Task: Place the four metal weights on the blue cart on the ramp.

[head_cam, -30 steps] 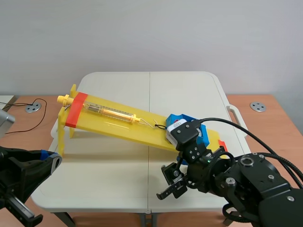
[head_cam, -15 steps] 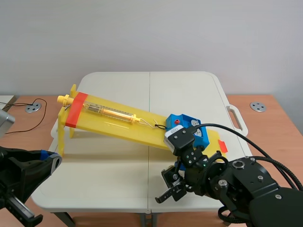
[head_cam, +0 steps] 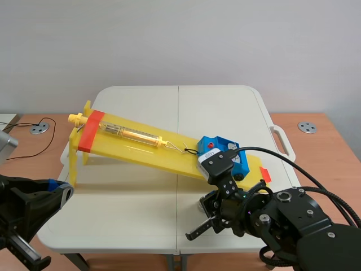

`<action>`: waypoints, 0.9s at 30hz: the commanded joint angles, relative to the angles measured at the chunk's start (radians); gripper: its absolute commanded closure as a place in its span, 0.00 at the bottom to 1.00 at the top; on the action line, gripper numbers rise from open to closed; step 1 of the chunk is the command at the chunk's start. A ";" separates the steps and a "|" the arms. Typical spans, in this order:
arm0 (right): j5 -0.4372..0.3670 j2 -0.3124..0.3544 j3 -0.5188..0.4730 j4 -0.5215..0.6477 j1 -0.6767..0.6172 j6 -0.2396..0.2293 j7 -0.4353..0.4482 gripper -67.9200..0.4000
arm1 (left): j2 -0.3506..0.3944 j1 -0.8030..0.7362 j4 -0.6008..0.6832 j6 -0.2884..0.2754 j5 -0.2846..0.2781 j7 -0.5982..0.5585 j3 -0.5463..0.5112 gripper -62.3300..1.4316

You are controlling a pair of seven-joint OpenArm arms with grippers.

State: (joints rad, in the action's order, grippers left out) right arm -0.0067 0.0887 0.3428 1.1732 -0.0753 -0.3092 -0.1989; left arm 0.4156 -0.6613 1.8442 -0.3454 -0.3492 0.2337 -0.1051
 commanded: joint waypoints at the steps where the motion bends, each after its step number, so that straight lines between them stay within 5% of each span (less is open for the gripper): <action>1: -0.023 -0.014 -0.001 0.060 0.081 0.034 0.106 0.95 | -0.005 0.023 0.066 -0.024 -0.074 -0.101 -0.015 0.92; 15: -0.031 0.011 -0.001 0.089 0.061 0.033 0.081 0.98 | -0.005 0.027 0.066 -0.024 -0.074 -0.101 -0.015 0.92; 27: -0.198 0.158 -0.075 0.464 -0.157 0.028 0.008 0.98 | -0.005 0.027 0.066 -0.024 -0.074 -0.101 -0.015 0.92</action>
State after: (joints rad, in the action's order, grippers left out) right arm -0.1101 0.2062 0.3149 1.4952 -0.2558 -0.3099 -0.2707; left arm 0.4156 -0.6613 1.8442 -0.3454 -0.3492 0.2352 -0.1051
